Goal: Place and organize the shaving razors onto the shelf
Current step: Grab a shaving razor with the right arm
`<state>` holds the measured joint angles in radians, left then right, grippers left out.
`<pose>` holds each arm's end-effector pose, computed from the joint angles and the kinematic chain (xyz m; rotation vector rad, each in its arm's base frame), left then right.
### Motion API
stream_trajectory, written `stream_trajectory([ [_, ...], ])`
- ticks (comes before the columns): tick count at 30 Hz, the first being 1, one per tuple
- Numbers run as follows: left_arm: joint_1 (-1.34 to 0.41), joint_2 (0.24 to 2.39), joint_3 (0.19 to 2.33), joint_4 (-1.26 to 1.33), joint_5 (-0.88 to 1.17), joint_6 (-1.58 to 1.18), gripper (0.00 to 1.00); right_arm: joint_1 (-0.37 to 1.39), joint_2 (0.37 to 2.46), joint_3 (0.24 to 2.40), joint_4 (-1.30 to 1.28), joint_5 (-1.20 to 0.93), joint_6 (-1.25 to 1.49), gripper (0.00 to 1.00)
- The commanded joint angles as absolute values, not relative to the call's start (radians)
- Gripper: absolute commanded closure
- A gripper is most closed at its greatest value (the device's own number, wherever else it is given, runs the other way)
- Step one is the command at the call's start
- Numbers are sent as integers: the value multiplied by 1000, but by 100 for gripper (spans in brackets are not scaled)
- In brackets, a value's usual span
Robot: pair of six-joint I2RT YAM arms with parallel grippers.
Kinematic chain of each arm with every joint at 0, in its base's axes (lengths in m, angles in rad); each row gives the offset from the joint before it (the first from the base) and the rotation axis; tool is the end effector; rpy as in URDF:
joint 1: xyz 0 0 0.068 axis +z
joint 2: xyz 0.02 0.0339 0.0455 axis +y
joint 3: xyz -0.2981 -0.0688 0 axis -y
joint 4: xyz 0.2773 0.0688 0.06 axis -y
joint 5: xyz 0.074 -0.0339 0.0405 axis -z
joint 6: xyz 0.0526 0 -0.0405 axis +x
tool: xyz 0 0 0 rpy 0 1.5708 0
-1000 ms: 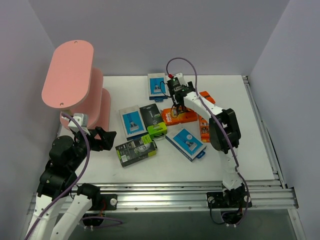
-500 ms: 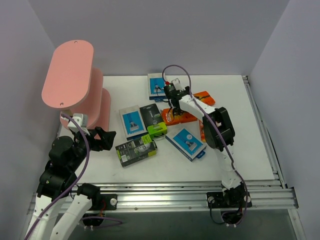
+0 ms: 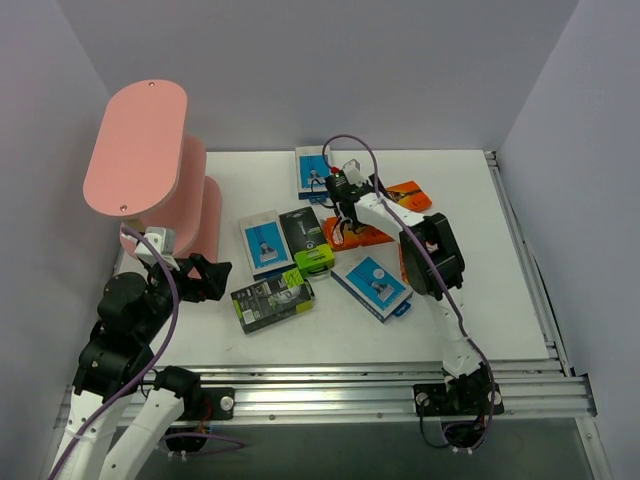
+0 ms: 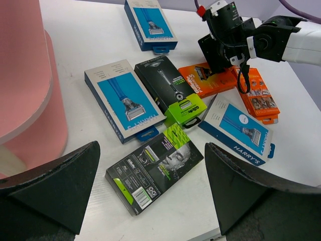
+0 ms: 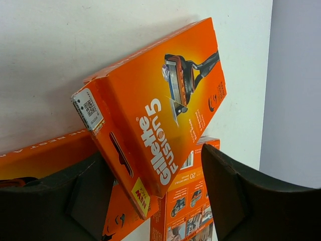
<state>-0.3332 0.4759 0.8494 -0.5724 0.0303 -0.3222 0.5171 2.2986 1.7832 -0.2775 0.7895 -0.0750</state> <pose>0.1085 -0.0392 0.3821 0.0322 1.7966 -0.4991 0.5114 0.2479 0.1725 -0.2750 2.1549 -0.6780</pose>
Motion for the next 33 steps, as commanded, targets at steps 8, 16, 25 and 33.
stream_trajectory([
  [8, -339, 465, 853, -543, 9, -325, 6, 517, 2330, 1790, -259, 864, -124, 67],
  [16, -339, 462, 853, -543, 9, -325, 6, 514, 2332, 1824, -279, 851, -124, 100],
  [25, -339, 463, 853, -543, 9, -327, 6, 518, 2214, 1881, -345, 786, -74, 100],
  [33, -336, 465, 854, -551, 9, -327, 6, 534, 2099, 2019, -440, 668, -9, 100],
])
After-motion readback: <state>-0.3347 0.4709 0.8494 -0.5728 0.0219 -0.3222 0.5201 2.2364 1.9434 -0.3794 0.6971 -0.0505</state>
